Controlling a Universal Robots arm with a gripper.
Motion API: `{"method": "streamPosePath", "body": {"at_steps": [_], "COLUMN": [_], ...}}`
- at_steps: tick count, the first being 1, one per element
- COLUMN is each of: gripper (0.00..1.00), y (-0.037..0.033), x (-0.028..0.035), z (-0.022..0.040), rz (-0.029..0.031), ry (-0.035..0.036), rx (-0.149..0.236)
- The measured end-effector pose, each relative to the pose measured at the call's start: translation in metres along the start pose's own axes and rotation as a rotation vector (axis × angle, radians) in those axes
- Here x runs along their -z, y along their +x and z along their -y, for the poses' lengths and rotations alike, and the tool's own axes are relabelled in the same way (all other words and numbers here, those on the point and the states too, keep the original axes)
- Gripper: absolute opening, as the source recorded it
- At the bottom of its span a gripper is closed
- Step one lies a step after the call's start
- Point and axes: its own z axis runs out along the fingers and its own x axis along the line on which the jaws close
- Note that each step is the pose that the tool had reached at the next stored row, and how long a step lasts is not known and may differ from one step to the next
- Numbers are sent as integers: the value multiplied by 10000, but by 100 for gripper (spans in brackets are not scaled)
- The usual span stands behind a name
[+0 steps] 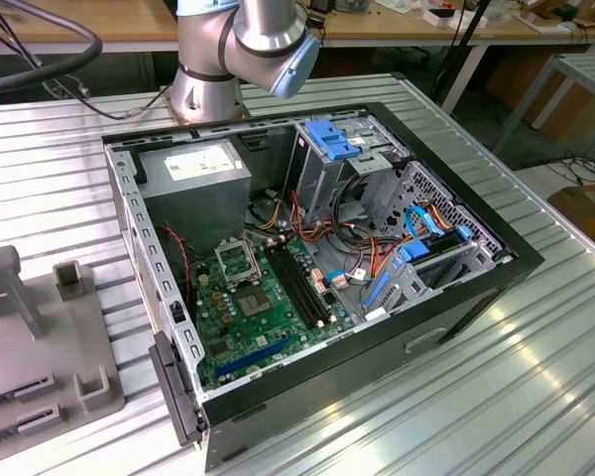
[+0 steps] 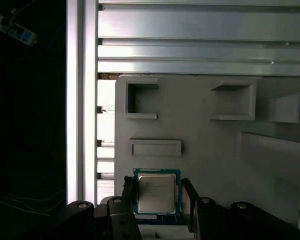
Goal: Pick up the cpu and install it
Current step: 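Pick up the cpu and move it towards the insertion slot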
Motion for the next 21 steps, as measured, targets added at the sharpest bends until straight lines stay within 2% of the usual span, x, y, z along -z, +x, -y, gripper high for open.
{"method": "streamPosePath", "body": {"at_steps": [21], "gripper": [47], "y": [3], "x": [89], "z": [0], "rz": [-2], "ry": [1], "rx": [0]}}
